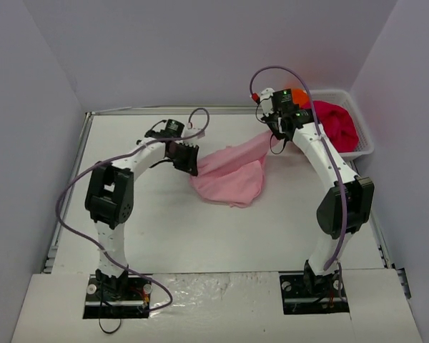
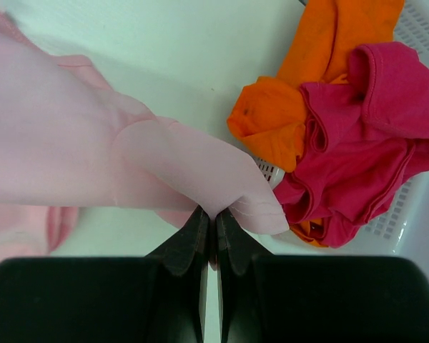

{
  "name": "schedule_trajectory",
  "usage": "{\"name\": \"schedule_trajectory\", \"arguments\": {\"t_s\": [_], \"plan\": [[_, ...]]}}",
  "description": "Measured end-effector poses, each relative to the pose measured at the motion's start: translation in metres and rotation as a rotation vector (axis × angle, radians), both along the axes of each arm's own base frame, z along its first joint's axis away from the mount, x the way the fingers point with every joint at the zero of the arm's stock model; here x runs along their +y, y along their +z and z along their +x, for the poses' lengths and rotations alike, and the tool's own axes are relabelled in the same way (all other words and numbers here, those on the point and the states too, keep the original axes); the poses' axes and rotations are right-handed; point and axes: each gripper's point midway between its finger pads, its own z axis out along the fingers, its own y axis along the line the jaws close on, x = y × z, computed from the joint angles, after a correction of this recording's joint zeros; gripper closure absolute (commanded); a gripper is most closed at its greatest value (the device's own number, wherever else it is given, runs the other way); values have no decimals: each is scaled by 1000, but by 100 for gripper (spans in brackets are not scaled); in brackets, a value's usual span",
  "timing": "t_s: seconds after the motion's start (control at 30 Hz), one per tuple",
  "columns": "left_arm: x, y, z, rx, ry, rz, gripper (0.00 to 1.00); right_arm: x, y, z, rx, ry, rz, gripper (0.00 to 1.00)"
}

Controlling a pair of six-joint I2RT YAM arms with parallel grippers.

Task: Fold and stack the t-shirts
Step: Flatten out the tshirt

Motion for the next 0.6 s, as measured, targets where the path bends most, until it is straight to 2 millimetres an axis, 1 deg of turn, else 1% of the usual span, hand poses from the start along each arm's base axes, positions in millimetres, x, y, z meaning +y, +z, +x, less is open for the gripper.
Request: {"name": "schedule_trajectory", "arguments": {"t_s": [0.03,0.07,0.13,0.2,0.23,0.27,0.3,0.33,0.4,0.43,0.5,0.53,0.57,0.6], "plan": [[11,12,6,-42,9,25,98,0,1,0,-2,1,2,100],[24,28,14,-95,23,54,98,1,3,1,-6,3,5,100],[48,66,29,-209,59,96,97,4,7,3,-15,11,16,100],[69,110,43,-339,96,135,98,7,13,5,-27,22,32,100],[77,126,47,-386,111,154,98,9,17,6,-39,27,44,100],[85,160,52,-476,133,159,98,12,24,8,-52,33,54,100],[88,181,53,-529,143,163,98,14,31,10,-69,37,66,100],[92,203,53,-584,153,164,98,15,38,11,-85,42,75,100],[93,237,46,-667,156,162,98,17,54,10,-121,51,93,100],[94,248,40,-696,154,163,98,17,64,8,-141,55,101,100],[94,260,27,-727,142,166,98,17,82,2,-181,61,117,100],[95,261,21,-732,135,167,98,17,91,-1,-199,65,124,100],[96,258,14,-730,127,170,95,17,100,-5,-217,71,133,100],[97,252,8,-718,118,176,89,17,106,-9,-234,76,142,100]]}}
